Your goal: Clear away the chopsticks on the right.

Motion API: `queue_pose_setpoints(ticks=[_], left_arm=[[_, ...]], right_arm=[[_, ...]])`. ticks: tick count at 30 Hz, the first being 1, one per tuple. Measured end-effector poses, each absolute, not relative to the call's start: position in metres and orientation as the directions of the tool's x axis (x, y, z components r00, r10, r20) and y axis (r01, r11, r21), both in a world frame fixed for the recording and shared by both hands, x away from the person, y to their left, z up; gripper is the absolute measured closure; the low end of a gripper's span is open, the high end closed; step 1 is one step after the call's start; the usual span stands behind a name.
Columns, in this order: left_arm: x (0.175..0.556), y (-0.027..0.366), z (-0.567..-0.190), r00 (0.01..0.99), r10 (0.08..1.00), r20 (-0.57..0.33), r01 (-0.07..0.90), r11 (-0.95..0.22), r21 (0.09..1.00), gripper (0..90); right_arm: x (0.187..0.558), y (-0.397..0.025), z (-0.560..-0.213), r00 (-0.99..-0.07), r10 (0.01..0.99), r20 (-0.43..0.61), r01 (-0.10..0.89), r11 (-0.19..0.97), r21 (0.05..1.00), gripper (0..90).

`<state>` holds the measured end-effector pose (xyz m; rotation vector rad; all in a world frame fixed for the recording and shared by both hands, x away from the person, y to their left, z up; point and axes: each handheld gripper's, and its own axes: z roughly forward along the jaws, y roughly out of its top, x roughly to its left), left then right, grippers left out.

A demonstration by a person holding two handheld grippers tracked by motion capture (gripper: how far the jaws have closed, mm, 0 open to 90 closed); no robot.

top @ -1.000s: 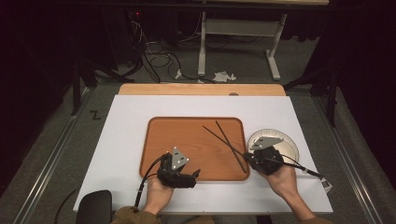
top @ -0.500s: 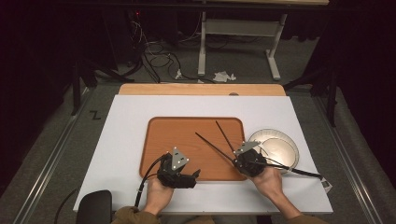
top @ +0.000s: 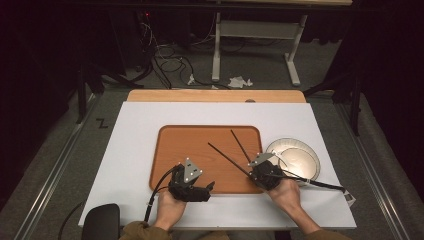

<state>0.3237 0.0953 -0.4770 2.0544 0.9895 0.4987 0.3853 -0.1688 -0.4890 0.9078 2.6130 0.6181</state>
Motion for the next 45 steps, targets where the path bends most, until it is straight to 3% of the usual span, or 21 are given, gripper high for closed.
queue_pose_setpoints(ticks=[14, 20, 27, 33, 45], left_arm=[[0.3234, 0.0956, -0.4768, 0.616, 0.788, 0.02, 0.474, -0.391, 0.789, 16.4], [0.3234, 0.0956, -0.4767, 0.617, 0.787, 0.02, 0.474, -0.391, 0.789, 16.4], [0.3237, 0.0952, -0.4772, 0.618, 0.786, 0.019, 0.475, -0.392, 0.788, 16.4], [0.3236, 0.0948, -0.4774, 0.619, 0.785, 0.02, 0.475, -0.395, 0.786, 16.4], [0.3227, 0.0947, -0.4772, 0.622, 0.783, 0.019, 0.474, -0.396, 0.786, 16.4]], right_arm=[[0.3926, -0.1741, -0.491, -0.704, 0.692, -0.16, 0.539, 0.667, 0.514, 84.5], [0.391, -0.174, -0.4886, -0.706, 0.688, -0.17, 0.527, 0.67, 0.522, 77.0], [0.3869, -0.1721, -0.4847, -0.746, 0.651, -0.14, 0.479, 0.671, 0.566, 83.2], [0.3871, -0.1675, -0.4921, -0.777, 0.618, -0.123, 0.477, 0.704, 0.527, 85.7], [0.3897, -0.1739, -0.4867, -0.748, 0.647, -0.149, 0.488, 0.688, 0.537, 81.4]])
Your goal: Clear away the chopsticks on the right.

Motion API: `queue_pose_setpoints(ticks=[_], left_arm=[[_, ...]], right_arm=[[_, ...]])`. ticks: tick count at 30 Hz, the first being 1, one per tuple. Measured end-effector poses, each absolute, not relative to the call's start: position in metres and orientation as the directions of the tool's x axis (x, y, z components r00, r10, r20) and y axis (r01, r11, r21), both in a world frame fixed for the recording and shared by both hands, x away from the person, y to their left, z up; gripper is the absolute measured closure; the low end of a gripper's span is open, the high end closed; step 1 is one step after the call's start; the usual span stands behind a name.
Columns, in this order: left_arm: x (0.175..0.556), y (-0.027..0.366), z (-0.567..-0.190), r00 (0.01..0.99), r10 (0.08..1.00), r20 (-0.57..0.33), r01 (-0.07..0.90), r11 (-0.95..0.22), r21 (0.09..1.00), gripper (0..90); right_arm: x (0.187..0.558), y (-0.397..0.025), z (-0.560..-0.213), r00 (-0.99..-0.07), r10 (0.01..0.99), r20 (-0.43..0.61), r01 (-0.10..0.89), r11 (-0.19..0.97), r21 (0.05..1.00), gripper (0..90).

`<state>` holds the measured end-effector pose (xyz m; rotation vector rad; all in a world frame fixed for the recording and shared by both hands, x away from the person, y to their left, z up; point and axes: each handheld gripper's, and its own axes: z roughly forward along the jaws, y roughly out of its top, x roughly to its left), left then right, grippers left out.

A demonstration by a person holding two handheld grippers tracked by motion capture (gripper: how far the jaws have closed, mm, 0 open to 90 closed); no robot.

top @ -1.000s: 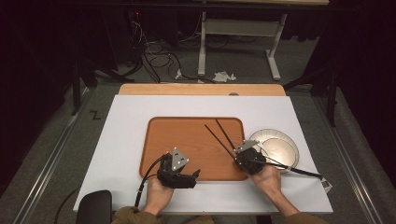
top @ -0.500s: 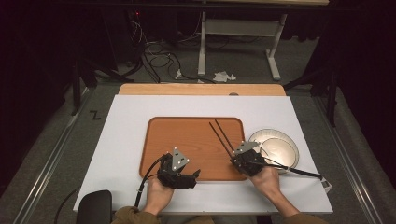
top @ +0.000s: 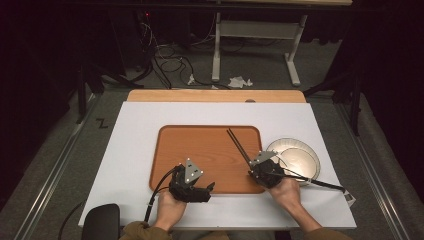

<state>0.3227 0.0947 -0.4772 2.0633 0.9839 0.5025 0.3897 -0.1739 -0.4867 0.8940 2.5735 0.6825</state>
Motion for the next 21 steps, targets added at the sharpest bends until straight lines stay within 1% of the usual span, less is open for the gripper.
queue_pose_setpoints(ticks=[2, 7, 10, 11, 12, 13, 14, 15, 16, 21], left_arm=[[0.322, 0.096, -0.476, 0.619, 0.785, 0.017, 0.475, -0.392, 0.788, 16.4], [0.32, 0.096, -0.475, 0.622, 0.783, 0.017, 0.469, -0.39, 0.792, 16.4], [0.317, 0.097, -0.473, 0.626, 0.78, 0.016, 0.463, -0.387, 0.797, 16.4], [0.317, 0.097, -0.473, 0.626, 0.78, 0.016, 0.463, -0.387, 0.797, 16.4], [0.315, 0.097, -0.472, 0.628, 0.778, 0.019, 0.459, -0.39, 0.799, 16.4], [0.315, 0.097, -0.472, 0.628, 0.778, 0.019, 0.459, -0.39, 0.799, 16.4], [0.314, 0.097, -0.472, 0.631, 0.775, 0.019, 0.456, -0.391, 0.8, 16.4], [0.314, 0.097, -0.472, 0.631, 0.775, 0.019, 0.456, -0.391, 0.8, 16.4], [0.313, 0.096, -0.472, 0.632, 0.775, 0.02, 0.455, -0.391, 0.8, 16.4], [0.313, 0.095, -0.473, 0.635, 0.773, 0.02, 0.456, -0.396, 0.797, 16.4]], right_arm=[[0.387, -0.178, -0.478, -0.749, 0.648, -0.138, 0.473, 0.669, 0.574, 79.7], [0.378, -0.186, -0.471, -0.753, 0.642, -0.146, 0.453, 0.666, 0.593, 75.8], [0.365, -0.196, -0.46, -0.762, 0.634, -0.13, 0.439, 0.653, 0.618, 70.6], [0.365, -0.196, -0.46, -0.762, 0.634, -0.13, 0.439, 0.653, 0.618, 70.6], [0.359, -0.201, -0.457, -0.764, 0.633, -0.124, 0.431, 0.645, 0.631, 67.6], [0.359, -0.201, -0.457, -0.764, 0.633, -0.124, 0.431, 0.645, 0.631, 67.6], [0.354, -0.208, -0.455, -0.764, 0.636, -0.113, 0.434, 0.635, 0.64, 64.4], [0.354, -0.208, -0.455, -0.764, 0.636, -0.113, 0.434, 0.635, 0.64, 64.4], [0.348, -0.215, -0.455, -0.759, 0.643, -0.098, 0.439, 0.617, 0.654, 62.4], [0.339, -0.228, -0.459, -0.751, 0.653, -0.094, 0.446, 0.608, 0.657, 60.5]])
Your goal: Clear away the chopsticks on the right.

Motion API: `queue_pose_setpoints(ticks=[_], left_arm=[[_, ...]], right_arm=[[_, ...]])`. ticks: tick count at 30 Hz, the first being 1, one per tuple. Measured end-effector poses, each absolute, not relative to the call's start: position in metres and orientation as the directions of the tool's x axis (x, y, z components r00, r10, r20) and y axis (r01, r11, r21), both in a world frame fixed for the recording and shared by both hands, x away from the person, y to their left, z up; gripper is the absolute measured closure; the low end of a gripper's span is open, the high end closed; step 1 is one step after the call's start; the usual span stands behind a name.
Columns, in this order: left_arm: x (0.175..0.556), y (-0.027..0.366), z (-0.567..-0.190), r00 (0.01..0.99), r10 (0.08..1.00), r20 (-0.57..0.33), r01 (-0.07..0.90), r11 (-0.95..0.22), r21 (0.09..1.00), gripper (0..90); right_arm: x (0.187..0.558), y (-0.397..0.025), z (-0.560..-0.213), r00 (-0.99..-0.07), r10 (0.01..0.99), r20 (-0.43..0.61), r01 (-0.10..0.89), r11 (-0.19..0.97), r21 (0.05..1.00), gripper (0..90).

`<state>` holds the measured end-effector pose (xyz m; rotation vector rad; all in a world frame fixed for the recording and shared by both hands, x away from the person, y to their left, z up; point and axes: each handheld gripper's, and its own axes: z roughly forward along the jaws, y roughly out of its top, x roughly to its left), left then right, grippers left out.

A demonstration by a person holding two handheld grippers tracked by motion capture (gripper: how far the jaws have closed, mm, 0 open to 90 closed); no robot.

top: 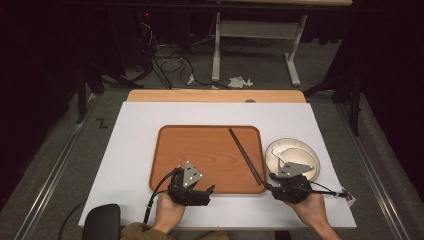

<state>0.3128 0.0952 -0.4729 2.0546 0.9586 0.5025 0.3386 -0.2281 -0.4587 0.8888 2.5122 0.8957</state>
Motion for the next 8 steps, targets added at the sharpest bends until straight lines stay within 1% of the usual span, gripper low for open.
queue_pose_setpoints(ticks=[8], left_arm=[[0.3143, 0.0942, -0.4748, 0.635, 0.772, 0.022, 0.461, -0.403, 0.791, 16.4]], right_arm=[[0.3387, -0.2278, -0.4657, -0.761, 0.64, -0.102, 0.445, 0.63, 0.637, 59.5]])
